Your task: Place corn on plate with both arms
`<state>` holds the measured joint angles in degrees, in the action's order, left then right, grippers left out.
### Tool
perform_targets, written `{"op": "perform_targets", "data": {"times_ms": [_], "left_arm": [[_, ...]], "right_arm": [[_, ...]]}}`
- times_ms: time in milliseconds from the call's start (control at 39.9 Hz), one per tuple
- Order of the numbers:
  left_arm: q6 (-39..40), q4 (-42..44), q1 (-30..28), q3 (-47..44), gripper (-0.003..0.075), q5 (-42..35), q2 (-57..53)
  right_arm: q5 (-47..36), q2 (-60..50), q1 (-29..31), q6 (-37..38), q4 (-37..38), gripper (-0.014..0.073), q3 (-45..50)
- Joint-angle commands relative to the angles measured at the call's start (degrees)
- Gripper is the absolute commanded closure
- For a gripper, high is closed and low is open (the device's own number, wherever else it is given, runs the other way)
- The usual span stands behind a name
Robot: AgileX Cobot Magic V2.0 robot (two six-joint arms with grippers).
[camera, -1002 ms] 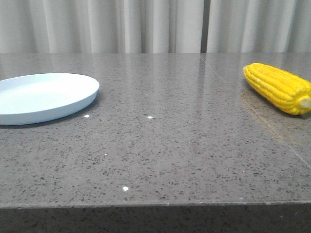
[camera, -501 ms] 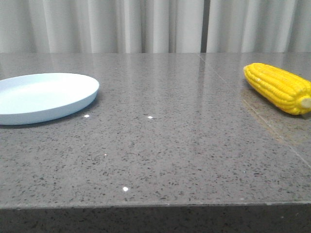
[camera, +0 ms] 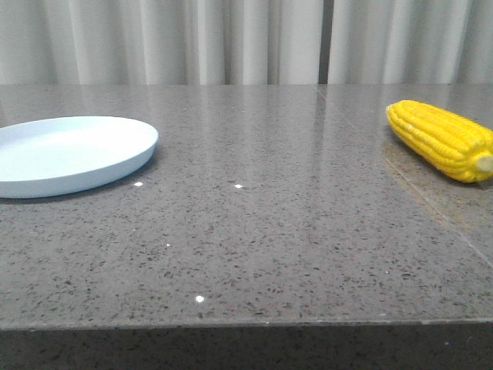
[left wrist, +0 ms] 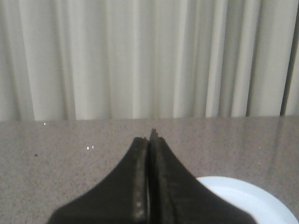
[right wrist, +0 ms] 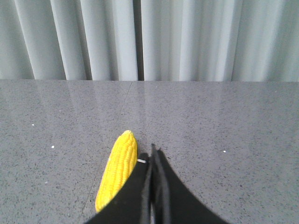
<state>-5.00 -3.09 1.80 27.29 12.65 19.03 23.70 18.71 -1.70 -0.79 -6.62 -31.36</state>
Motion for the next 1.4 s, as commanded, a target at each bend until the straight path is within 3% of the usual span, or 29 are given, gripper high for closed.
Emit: {"op": "perform_targets", "data": {"times_ms": [0, 100, 175, 351, 401, 451, 651, 801, 1127, 1377], "left_arm": [[-0.2, -0.15, -0.14, 3.59, 0.0741, -2.61, 5.28], [-0.2, -0.15, -0.14, 3.72, 0.0733, -2.9, 6.5], [-0.2, -0.15, -0.14, 3.72, 0.0659, -2.9, 6.54], [-0.2, -0.15, -0.14, 3.72, 0.0141, -3.0, 6.54], [-0.2, -0.15, -0.14, 3.72, 0.0053, -3.0, 6.54], [-0.2, -0.15, -0.14, 3.6, 0.0015, -3.0, 6.54], [-0.2, -0.56, -0.02, 3.6, 0.009, -3.0, 7.82], [-0.2, -0.56, 1.12, 7.32, 0.0139, 0.69, 15.15], [0.21, -0.78, 4.06, 25.49, 0.0227, 22.65, 41.2], [0.65, -2.18, 4.06, 35.83, 0.0228, 30.92, 57.55]], "right_arm": [[-3.34, 5.94, 0.34, 0.16, -0.89, 0.0653, -4.1], [-3.67, 8.63, 0.34, 0.16, -0.89, 0.0638, -4.5], [-3.61, 8.76, 0.34, 0.16, -0.89, 0.0559, -4.5], [-3.8, 8.69, 0.34, 0.16, -0.89, 0.012, -4.5], [-3.74, 8.69, 0.34, 0.16, -0.89, 0.0039, -4.5], [-3.74, 8.69, 0.34, 0.16, -0.89, -0.001, -4.5], [-3.74, 8.69, 0.34, 0.16, -0.89, -0.003, -4.5], [-3.74, 8.69, 0.34, 0.16, -0.89, -0.003, -4.5], [-3.69, 8.69, 0.34, 0.16, -0.89, -0.0031, -4.5], [-3.69, 8.69, 0.34, 0.16, -0.89, -0.0031, -4.5]]}}
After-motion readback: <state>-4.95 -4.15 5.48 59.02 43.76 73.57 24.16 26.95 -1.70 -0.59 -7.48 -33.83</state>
